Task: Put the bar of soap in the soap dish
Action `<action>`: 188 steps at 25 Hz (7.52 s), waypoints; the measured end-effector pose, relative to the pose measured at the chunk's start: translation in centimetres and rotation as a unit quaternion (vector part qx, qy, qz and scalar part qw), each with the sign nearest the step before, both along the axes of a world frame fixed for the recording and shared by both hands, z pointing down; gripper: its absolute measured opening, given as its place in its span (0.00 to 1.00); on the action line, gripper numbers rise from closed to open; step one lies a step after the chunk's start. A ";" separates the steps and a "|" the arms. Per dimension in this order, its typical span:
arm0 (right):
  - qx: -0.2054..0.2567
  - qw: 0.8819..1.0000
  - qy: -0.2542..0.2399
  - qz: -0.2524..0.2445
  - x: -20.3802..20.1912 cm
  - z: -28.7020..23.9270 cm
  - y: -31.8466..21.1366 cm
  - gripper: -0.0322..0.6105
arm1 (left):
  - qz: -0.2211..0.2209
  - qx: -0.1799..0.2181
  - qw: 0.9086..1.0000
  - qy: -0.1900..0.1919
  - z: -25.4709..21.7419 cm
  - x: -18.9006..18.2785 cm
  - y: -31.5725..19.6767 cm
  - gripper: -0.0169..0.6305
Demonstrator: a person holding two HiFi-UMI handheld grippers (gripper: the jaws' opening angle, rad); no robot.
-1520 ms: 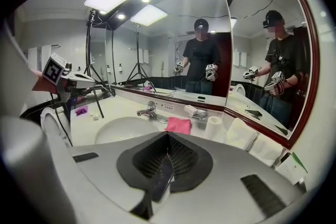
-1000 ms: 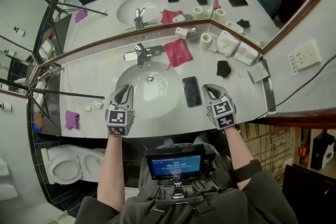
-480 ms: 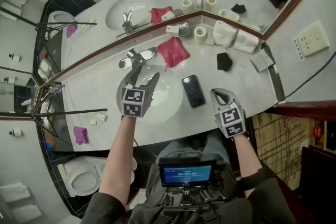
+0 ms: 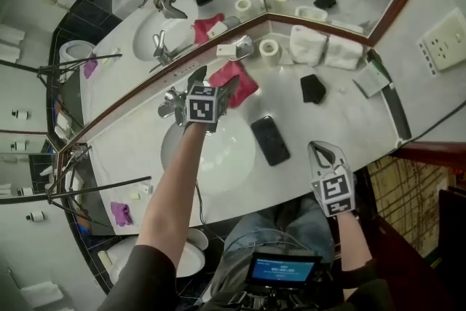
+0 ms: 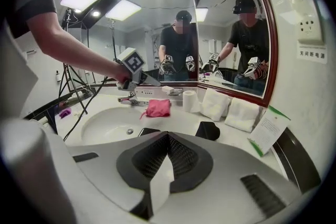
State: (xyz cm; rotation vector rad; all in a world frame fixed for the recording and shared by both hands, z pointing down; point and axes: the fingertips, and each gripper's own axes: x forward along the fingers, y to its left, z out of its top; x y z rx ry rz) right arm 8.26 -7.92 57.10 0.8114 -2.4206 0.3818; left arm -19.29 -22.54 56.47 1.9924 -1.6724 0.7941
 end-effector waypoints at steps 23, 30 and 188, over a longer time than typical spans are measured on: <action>-0.012 1.000 -0.012 0.024 2.9 1.8 0.2 0.08 | -0.054 -0.123 0.991 -0.029 7.8 -4.5 -8.6 0.49; -0.012 1.000 -0.006 0.028 3.9 1.5 0.4 0.08 | -0.057 -0.129 0.990 -0.019 7.8 -4.1 -8.2 0.46; -0.121 0.988 0.026 0.091 10.6 6.0 4.7 0.08 | 0.617 -0.174 0.712 -0.287 15.0 30.5 12.0 0.56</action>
